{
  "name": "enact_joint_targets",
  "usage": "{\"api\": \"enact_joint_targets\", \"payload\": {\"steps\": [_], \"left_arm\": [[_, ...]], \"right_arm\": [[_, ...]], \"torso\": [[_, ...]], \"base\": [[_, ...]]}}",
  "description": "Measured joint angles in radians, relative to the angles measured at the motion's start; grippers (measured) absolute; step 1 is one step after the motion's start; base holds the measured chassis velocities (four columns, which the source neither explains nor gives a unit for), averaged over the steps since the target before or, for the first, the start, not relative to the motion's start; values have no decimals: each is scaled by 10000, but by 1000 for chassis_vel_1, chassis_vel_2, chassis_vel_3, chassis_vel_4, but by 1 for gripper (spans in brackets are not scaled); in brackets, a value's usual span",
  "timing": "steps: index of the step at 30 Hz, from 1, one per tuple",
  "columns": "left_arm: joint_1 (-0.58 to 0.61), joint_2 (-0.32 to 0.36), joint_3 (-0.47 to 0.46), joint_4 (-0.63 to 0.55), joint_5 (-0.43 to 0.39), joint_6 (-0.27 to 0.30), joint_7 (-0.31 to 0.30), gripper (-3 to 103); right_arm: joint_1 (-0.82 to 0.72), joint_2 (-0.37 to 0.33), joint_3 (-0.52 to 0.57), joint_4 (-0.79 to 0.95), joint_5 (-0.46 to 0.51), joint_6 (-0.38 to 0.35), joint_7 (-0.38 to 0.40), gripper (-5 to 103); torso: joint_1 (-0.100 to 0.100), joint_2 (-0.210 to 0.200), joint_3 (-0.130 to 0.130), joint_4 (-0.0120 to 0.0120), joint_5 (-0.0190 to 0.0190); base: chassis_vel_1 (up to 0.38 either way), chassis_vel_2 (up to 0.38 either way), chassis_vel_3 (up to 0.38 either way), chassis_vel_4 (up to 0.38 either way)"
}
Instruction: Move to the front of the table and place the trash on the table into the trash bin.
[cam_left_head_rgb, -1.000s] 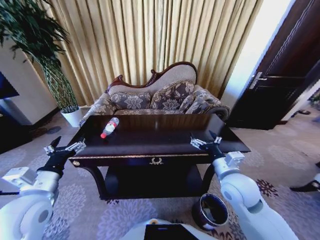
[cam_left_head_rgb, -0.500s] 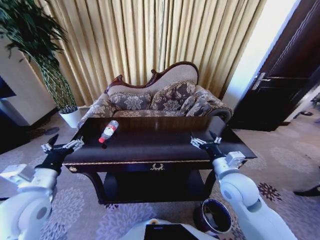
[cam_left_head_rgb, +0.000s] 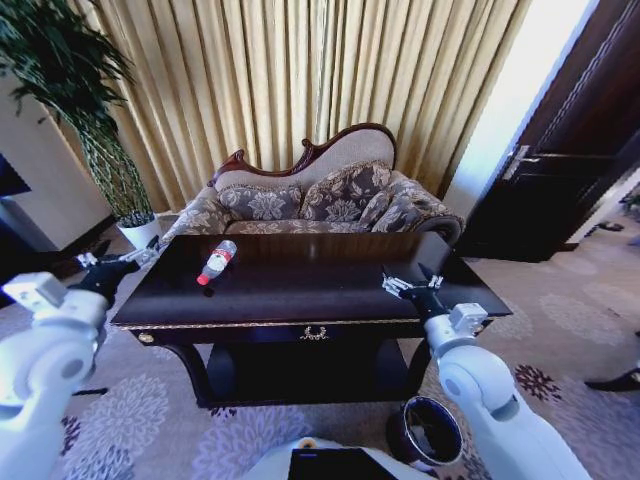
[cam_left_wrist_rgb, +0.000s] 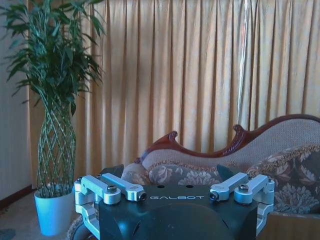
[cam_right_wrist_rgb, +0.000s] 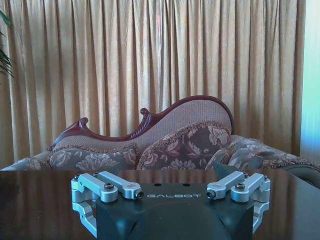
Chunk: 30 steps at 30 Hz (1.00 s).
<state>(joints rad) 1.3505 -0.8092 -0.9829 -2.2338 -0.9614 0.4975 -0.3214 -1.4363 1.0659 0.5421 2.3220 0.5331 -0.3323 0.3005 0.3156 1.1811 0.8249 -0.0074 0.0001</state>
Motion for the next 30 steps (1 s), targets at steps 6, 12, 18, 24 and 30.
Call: {"api": "enact_joint_targets", "payload": {"steps": [6,12,18,24,30], "left_arm": [[-878,300,867,1134,31,-20,88,100],[-2128,298,2095,1842,236,315,61,100],[-3046,56,3443,2112,582,473,-116,100],[-3221,-91,3985,1911,594,1008,-345,100],[-3160,-134,4248,1849,569,1930,-666,100]], "right_arm": [[-59,-52,23,7,-16,18,2,100],[-181,-33,35,-29,-66,23,45,100],[-79,-68,-107,-265,-168,97,46,100],[99,-101,-192,-454,-168,110,38,100],[131,-69,-236,-532,-170,172,29,100]], "torso": [[0,0,0,0,-3],[0,0,0,-1,0],[0,-1,1,-2,-1],[0,-1,0,0,1],[1,-1,0,0,0]], "base": [[0,0,0,0],[0,0,0,0],[0,0,0,0],[0,0,0,0],[0,0,0,0]]}}
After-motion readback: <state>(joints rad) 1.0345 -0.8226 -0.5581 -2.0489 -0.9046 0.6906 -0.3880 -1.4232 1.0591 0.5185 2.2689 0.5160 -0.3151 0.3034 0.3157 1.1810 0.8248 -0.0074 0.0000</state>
